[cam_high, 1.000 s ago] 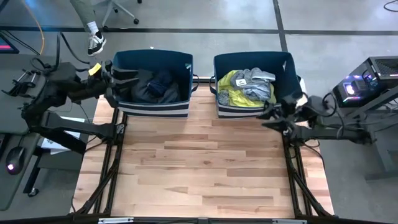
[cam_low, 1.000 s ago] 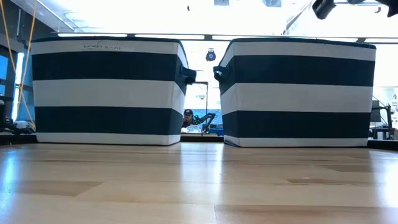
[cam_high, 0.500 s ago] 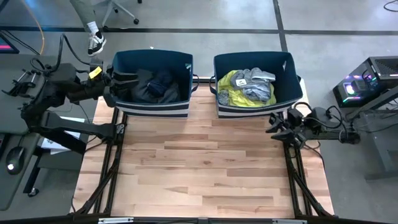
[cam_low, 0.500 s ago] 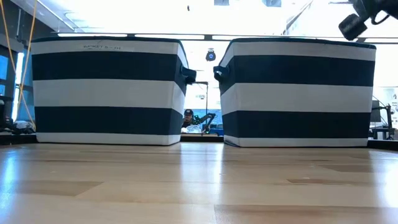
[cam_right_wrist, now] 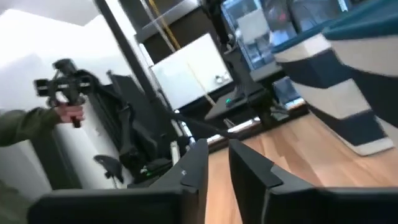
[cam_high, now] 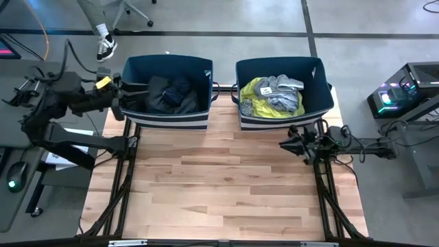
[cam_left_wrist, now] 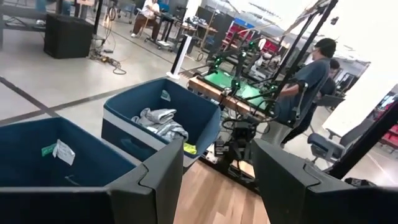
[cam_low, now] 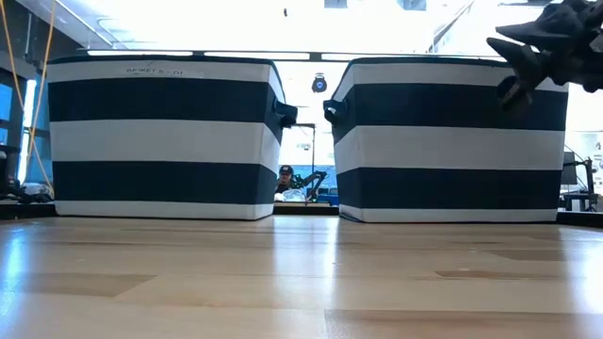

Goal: Sort clothes
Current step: Return to Home Position

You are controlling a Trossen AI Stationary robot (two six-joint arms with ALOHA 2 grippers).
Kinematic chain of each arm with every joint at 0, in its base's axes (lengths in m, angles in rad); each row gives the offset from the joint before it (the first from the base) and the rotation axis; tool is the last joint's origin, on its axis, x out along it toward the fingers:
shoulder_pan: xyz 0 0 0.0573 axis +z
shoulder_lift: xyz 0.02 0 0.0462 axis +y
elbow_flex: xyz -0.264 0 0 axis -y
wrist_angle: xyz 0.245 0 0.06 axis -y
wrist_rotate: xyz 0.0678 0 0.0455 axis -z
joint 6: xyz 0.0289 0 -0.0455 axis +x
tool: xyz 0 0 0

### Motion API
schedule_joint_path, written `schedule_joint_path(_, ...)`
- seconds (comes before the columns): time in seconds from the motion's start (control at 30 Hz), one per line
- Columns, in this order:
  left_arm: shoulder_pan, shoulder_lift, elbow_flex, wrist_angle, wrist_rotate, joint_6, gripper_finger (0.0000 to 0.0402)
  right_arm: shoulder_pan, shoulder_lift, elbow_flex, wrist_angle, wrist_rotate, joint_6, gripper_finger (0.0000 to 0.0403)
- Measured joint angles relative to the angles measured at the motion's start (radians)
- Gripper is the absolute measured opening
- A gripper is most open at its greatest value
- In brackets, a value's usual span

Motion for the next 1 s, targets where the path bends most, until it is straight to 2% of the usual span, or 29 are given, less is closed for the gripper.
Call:
schedule_joint_path(0.23,0.0,-0.08,-0.002,-0.064,0.045,0.07,0.017,0.0,0.009,0.007,-0.026,0.03,0.017,0.0028)
schedule_joint_path(0.43,0.0,-0.222,-0.098,-0.063,0.096,0.202,0.017,0.0,0.009,0.007,-0.044,0.029,0.017,0.0028)
schedule_joint_path(0.7,0.0,-0.507,-0.36,0.027,0.194,0.279,0.017,0.0,0.009,0.007,-0.074,0.027,0.017,0.0028)
schedule_joint_path(0.9,0.0,-0.758,-0.61,0.08,0.196,0.284,0.017,0.0,0.009,0.007,-0.086,0.027,0.017,0.0028)
schedule_joint_path(0.97,0.0,-0.756,-0.673,0.108,0.193,0.284,0.017,0.0,0.009,0.007,-0.089,0.027,0.017,0.0028)
schedule_joint_path(1.0,0.0,-0.75,-0.69,0.067,0.199,0.295,0.017,0.0,0.009,0.007,-0.091,0.026,0.017,0.0028)
